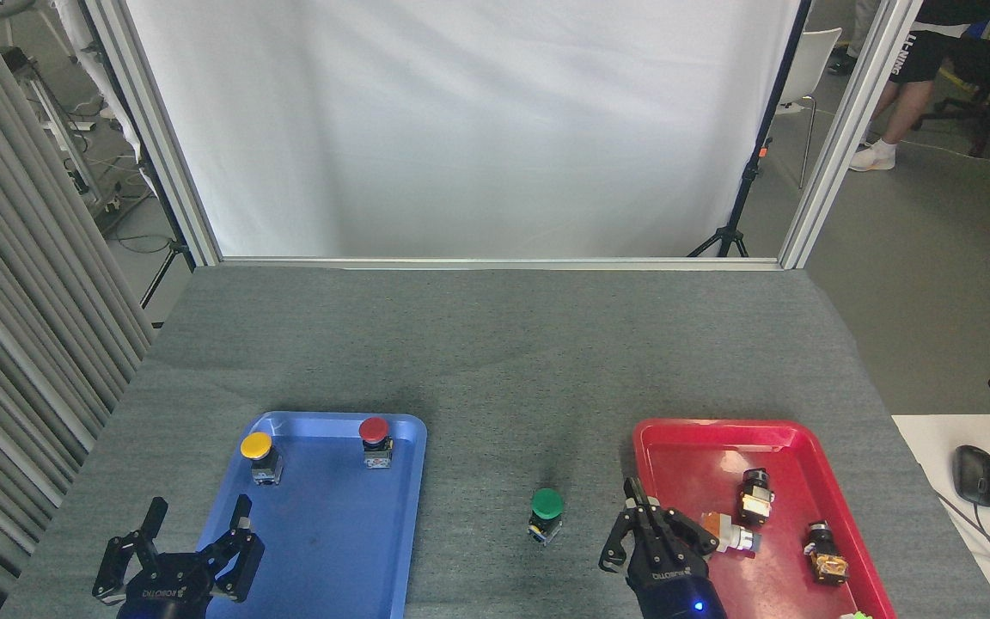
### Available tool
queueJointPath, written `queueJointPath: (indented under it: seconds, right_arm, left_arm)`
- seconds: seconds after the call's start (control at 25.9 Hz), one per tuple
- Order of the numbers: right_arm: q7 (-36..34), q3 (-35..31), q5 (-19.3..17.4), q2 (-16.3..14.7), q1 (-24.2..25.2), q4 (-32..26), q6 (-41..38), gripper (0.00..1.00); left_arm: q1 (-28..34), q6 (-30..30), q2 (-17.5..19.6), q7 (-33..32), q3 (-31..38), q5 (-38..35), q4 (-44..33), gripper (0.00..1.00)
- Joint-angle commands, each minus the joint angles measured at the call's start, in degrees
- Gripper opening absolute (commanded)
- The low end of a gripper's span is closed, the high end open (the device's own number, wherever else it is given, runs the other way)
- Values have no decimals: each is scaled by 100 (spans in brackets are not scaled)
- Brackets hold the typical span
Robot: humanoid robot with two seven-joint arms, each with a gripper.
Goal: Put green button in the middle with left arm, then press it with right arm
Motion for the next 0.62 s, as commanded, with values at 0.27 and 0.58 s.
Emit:
queueJointPath:
  seconds: [0.27,0.58]
  right_arm:
    - [-232,-1202,-70,-302,675,-500,-509,100]
    - [-188,-1219,-79,-478,692,-553,-500,100]
  left_arm:
    - [89,-6,-9,-30,-2,58,-75,100]
    - [194,29,18,-513,24,50,-66,100]
